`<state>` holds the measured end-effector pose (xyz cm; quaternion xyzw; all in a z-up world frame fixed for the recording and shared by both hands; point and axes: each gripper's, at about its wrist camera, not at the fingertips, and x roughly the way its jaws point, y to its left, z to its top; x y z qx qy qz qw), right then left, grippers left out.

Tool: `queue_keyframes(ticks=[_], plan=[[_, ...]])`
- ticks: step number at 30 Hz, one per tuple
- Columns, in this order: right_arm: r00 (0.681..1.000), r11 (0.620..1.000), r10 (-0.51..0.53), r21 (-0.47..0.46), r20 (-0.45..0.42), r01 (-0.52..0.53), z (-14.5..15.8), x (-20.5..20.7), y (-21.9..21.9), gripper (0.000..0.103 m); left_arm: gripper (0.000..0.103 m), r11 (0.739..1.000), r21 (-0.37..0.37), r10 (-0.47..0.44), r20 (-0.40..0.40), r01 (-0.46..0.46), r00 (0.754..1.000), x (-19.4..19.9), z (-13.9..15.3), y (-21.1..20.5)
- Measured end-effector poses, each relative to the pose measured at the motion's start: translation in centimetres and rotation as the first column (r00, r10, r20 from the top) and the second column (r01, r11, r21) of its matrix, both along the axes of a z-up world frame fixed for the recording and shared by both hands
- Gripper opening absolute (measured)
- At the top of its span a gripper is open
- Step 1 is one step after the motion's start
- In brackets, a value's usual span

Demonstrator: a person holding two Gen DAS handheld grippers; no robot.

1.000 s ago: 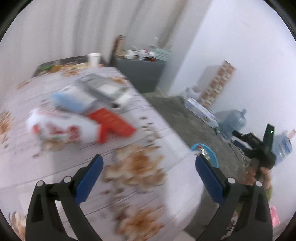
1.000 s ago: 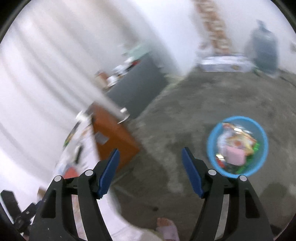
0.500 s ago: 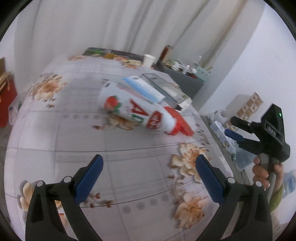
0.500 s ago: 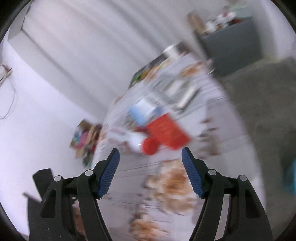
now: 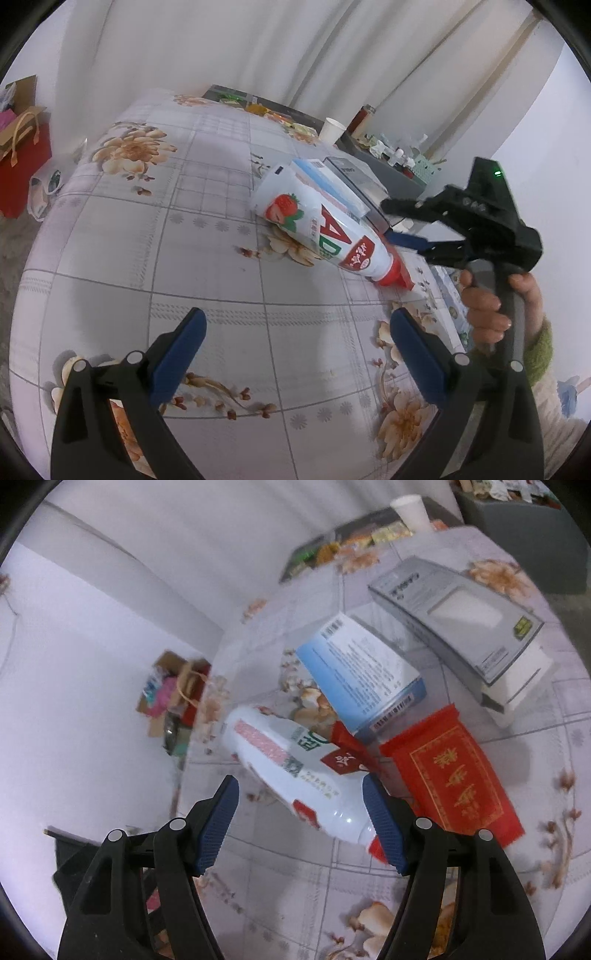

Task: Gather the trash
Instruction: 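Move both grippers back to the table toward the white AD bottle, then grasp the white AD bottle with the left gripper while the right gripper grasps the red packet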

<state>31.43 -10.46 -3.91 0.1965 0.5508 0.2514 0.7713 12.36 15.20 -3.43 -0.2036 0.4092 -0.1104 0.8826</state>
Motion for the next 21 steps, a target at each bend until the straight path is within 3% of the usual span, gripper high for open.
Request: queue_keyframes(ticks=[7,13,18,21], plan=[[0.996,0.999,0.045,0.031,-0.078,-0.043,-1.0,-2.1,0.6,0.067,0.098,0.999,-0.036,0.018,-0.01,-0.019,1.0,1.0,-0.2,0.5],[0.978,0.983,0.136,0.145,-0.156,-0.114,-2.3,-4.4,1.5,0.068,0.098,0.999,-0.038,0.025,-0.022,-0.026,0.999,1.9,-0.5,0.4],[0.994,0.992,0.103,0.076,-0.043,-0.1,-0.3,-5.4,0.2,0.068,0.098,0.999,-0.029,0.034,-0.028,-0.034,0.999,2.2,-0.5,0.5],[0.997,0.998,0.059,-0.014,0.056,-0.058,1.4,-5.4,-1.1,0.068,0.098,0.999,-0.025,0.03,-0.035,-0.031,0.999,2.4,-0.7,0.3]])
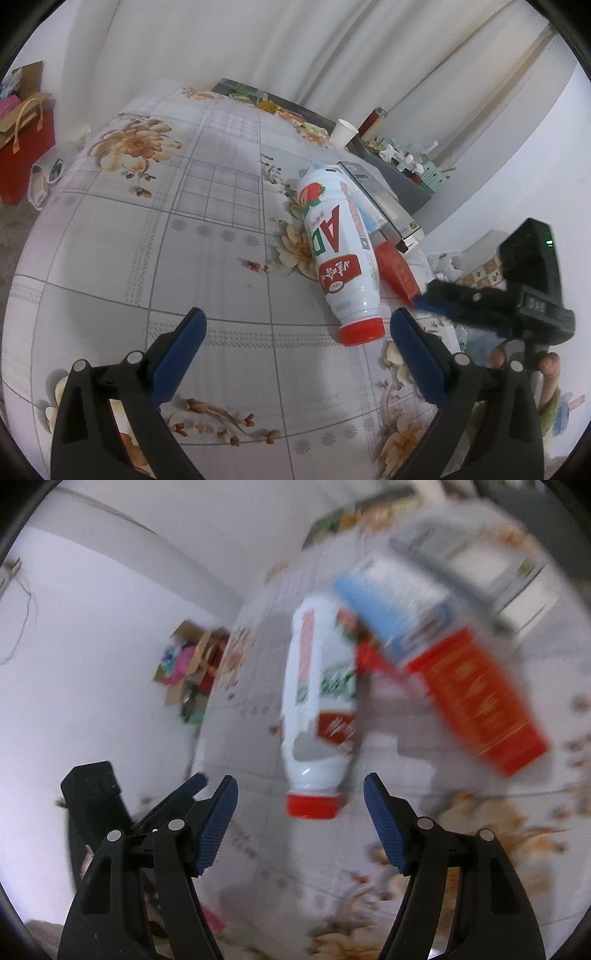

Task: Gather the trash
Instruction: 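Grasp the white AD bottle with the left gripper while the right gripper grasps the red packet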

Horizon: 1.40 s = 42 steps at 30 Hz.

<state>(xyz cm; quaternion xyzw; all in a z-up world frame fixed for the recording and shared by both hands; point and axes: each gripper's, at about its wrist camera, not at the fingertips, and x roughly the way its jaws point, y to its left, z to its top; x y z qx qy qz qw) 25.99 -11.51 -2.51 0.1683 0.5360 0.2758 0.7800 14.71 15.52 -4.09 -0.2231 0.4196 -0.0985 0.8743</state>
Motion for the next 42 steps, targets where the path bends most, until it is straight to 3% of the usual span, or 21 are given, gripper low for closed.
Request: queue_keyframes(ticks=[3,6,11,14,18,28,36,40,42], plan=[[0.992,0.982,-0.055,-0.175,0.116,0.075,0.9,-0.3,-1.0,0.069,0.098,1.0,-0.002,-0.002,-0.006,0.002,1.0,0.2,-0.1,-0.3],[0.981,0.933,-0.044,-0.343,0.19,0.109,0.4,0.3,-1.3,0.072,0.098,1.0,-0.011,-0.012,-0.012,0.012,1.0,0.5,-0.1,-0.9],[0.983,0.86,0.056,-0.509,0.177,0.043,-2.4,1.9,-1.2,0.075,0.098,0.999,0.004,-0.048,-0.017,0.048,0.999,0.9,0.0,-2.2],[0.98,0.835,0.095,-0.549,0.172,0.015,-3.6,2.2,-1.3,0.075,0.098,0.998,0.017,-0.06,-0.02,0.06,0.998,1.1,0.0,-2.6],[0.981,0.828,0.114,-0.561,0.159,-0.005,-4.6,2.4,-1.1,0.075,0.098,0.997,0.029,-0.072,-0.04,0.073,0.997,2.1,-0.2,-3.2],[0.982,0.858,0.092,-0.513,0.164,0.005,-4.3,2.7,-1.5,0.075,0.098,0.991,0.016,-0.129,-0.08,0.13,0.988,8.4,-0.4,-6.2],[0.984,0.883,0.067,-0.469,0.165,0.018,-4.1,3.5,-2.2,0.071,0.097,0.991,0.076,-0.096,-0.135,0.107,0.986,12.4,-2.4,-8.0],[0.984,0.889,0.057,-0.456,0.167,0.026,-4.0,3.4,-2.5,0.061,0.085,0.991,0.096,-0.081,-0.151,0.096,0.985,12.9,-3.0,-8.3],[0.985,0.894,0.05,-0.446,0.164,0.029,-3.9,3.3,-2.6,0.055,0.075,0.992,0.091,-0.076,-0.164,0.091,0.984,12.9,-3.5,-8.3]])
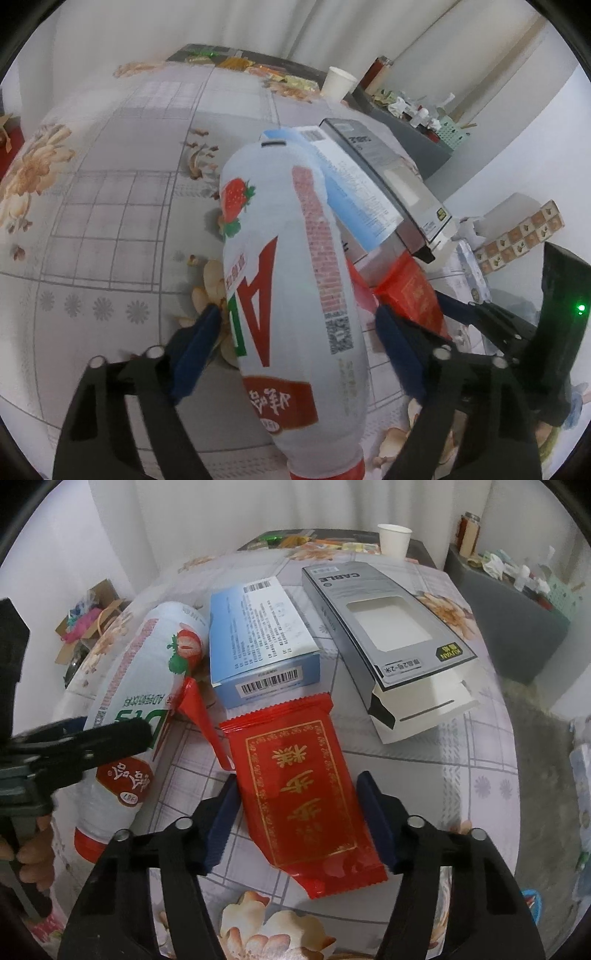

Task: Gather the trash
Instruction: 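Grasp the white AD bottle with the left gripper while the right gripper grasps the red packet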

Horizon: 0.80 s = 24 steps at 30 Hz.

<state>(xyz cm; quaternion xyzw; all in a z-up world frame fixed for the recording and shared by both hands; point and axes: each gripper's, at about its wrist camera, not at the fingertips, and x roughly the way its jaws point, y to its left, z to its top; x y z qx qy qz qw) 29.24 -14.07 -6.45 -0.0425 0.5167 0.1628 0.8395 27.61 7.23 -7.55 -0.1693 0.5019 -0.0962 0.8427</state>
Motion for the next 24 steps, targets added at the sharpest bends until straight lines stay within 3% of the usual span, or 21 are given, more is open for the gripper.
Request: queue_keyframes(ticks=[5,12,24], plan=[[1.0,0.999,-0.023,0.027,-0.008,0.023,0.1,-0.6,-0.4,0.044,0.062,1.0,-0.014,0.014,0.002,-0.014,1.0,-0.7,-0.2,0.5],[0.995,0.991,-0.095,0.093,-0.037,0.098,0.1,-2.6,-1.8,0.036,0.062,0.999,-0.009,0.051,-0.004,-0.051,0.999,-3.6,-0.1,2.1],[0.99,0.972,-0.13,0.19,-0.059,0.139,1.0,-8.4,-2.6,0.034,0.062,1.0,-0.029,-0.009,-0.004,0.009,1.0,-12.4,-0.2,2.7]])
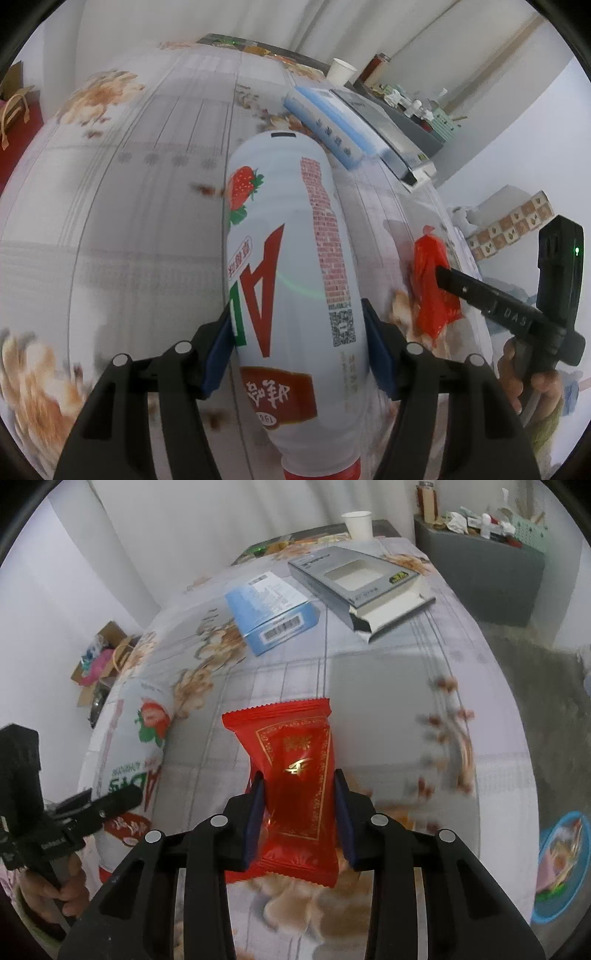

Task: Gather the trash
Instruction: 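Grasp the white AD bottle with the left gripper while the right gripper grasps the red packet, then lift the bottle with the left gripper while the right gripper lifts the red packet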

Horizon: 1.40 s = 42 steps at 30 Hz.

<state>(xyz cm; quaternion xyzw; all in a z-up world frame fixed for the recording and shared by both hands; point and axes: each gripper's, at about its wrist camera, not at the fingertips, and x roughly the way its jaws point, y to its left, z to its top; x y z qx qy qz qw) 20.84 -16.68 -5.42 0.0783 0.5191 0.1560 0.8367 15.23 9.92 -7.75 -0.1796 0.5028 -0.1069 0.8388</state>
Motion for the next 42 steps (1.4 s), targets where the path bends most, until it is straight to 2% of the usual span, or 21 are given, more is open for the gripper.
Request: queue_keyframes(ticks=[2,3,5,7,11,15,19,26,32,35,40,42], plan=[[1.0,1.0,-0.015,0.005,-0.005,0.015,0.0,-0.7,-0.1,0.042,0.062,1.0,-0.003,-0.013,-0.002,0.013,1.0,-0.8,-0.1,-0.2],[1.0,1.0,-0.026,0.01,-0.011,0.026,-0.1,-1.0,-0.3,0.049,0.062,1.0,-0.007,-0.018,-0.003,0.018,1.0,-1.3,-0.1,-0.4],[0.999,0.999,-0.04,0.023,-0.033,0.041,-0.4,-1.1,-0.7,0.055,0.062,1.0,-0.006,-0.026,-0.005,0.026,1.0,-1.8,-0.1,-0.7],[0.997,0.997,-0.054,0.043,-0.049,0.056,-0.6,-1.5,-1.0,0.056,0.062,0.999,-0.007,-0.033,-0.005,0.033,0.999,-2.1,-0.1,-0.8],[0.995,0.994,-0.077,0.073,-0.067,0.082,-0.4,-2.1,-1.4,0.066,0.062,0.999,0.005,-0.041,-0.006,0.041,0.999,-2.3,0.0,-1.1],[0.992,0.984,-0.091,0.145,-0.092,0.104,-0.6,-2.6,-1.9,0.073,0.067,0.999,0.032,-0.039,-0.005,0.039,0.999,-2.5,0.0,-1.2],[0.988,0.977,-0.117,0.166,-0.102,0.132,-1.0,-2.5,-2.0,0.074,0.072,0.996,0.076,-0.053,0.005,0.053,0.999,-2.5,0.1,-1.6],[0.988,0.987,-0.149,0.05,-0.044,0.152,-0.7,-2.4,-0.5,0.074,0.075,0.989,0.131,-0.077,0.01,0.075,0.997,-2.5,-0.1,-2.6],[0.992,0.988,-0.125,-0.088,0.021,0.126,-1.2,-2.5,1.6,0.075,0.075,0.975,0.206,-0.087,0.028,0.079,0.996,-2.7,-0.4,-3.3],[0.992,0.984,-0.12,-0.126,0.042,0.124,-1.5,-2.7,2.0,0.075,0.075,0.968,0.239,-0.088,0.036,0.077,0.995,-2.7,-0.4,-3.6],[0.99,0.976,-0.117,-0.175,0.072,0.128,-1.7,-2.9,2.3,0.074,0.067,0.962,0.261,-0.091,0.045,0.076,0.995,-2.7,-0.4,-3.8],[0.988,0.97,-0.127,-0.198,0.085,0.141,-1.8,-3.1,2.1,0.068,0.066,0.962,0.262,-0.092,0.047,0.077,0.995,-2.7,-0.4,-3.8]])
